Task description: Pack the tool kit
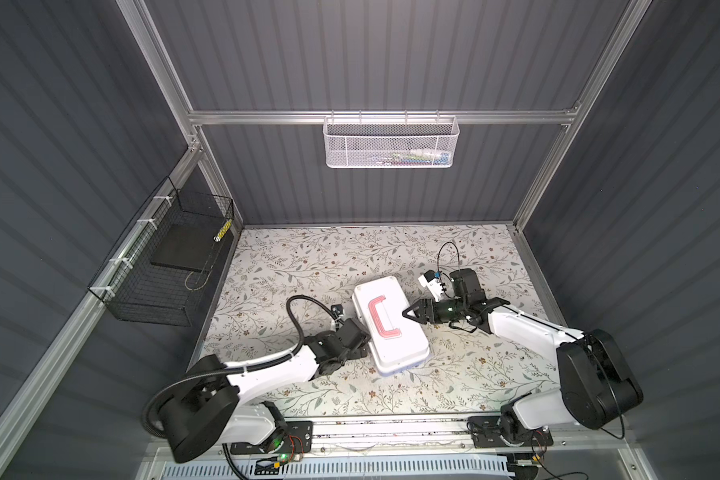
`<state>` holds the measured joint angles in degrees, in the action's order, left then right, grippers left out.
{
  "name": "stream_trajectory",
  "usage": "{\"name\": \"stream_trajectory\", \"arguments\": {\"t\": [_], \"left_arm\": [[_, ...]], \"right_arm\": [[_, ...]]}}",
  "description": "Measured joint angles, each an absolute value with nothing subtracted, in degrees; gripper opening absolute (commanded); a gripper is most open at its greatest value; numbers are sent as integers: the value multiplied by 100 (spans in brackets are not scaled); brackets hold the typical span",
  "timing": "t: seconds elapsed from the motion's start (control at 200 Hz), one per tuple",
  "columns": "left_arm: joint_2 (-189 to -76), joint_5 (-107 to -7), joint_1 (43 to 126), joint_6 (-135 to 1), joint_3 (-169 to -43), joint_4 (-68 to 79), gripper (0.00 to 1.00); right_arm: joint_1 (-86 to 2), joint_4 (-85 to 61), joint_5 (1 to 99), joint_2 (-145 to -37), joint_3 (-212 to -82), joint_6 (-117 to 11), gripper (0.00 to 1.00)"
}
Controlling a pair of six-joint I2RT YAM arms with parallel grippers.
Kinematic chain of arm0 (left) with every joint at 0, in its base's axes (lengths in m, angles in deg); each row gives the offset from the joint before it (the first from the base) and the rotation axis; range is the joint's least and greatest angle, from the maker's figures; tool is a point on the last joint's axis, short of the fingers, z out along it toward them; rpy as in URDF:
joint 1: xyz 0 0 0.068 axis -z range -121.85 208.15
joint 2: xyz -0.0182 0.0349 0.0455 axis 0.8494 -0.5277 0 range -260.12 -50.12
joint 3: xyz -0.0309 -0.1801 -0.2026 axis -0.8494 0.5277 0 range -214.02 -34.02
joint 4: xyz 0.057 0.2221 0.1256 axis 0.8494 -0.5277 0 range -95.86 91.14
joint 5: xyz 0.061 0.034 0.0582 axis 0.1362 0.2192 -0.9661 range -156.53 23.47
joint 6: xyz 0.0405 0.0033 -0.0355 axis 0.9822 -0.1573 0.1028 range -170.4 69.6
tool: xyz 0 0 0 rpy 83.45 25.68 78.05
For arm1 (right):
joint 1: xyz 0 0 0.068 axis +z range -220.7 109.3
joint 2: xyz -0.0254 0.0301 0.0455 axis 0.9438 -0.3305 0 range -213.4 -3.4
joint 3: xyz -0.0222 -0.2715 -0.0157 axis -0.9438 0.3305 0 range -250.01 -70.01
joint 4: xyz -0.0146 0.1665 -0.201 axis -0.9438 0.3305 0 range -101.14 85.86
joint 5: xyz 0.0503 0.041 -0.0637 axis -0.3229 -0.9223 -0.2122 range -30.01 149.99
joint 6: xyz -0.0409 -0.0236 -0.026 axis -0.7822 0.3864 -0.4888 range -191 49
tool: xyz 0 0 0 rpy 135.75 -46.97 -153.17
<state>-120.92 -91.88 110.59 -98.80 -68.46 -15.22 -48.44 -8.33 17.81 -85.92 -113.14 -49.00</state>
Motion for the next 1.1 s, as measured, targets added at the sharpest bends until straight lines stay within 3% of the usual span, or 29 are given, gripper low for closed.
{"name": "stream_trajectory", "arguments": {"t": [0.14,0.265,0.515,0.726,1.101], "left_arm": [[-11039,-9441,11055,-9590,-6341,-1555,100],[-10801,-9216,11094,-9048,-5648,-1157,100],[-11708,-9262,11907,-8134,-5484,-7,100],[-12554,-9417,11958,-7743,-5554,884,100],[-12777,-10833,11958,-7507,-5709,1123,100]], "right_arm": [[-4855,-787,1777,-8540,-11277,-4922,66],[-4859,-776,1777,-8540,-11277,-4948,66],[-4866,-776,1770,-8514,-11247,-5033,66],[-4877,-768,1766,-8485,-11234,-5055,66],[-4903,-831,1696,-8472,-11166,-5044,66]]}}
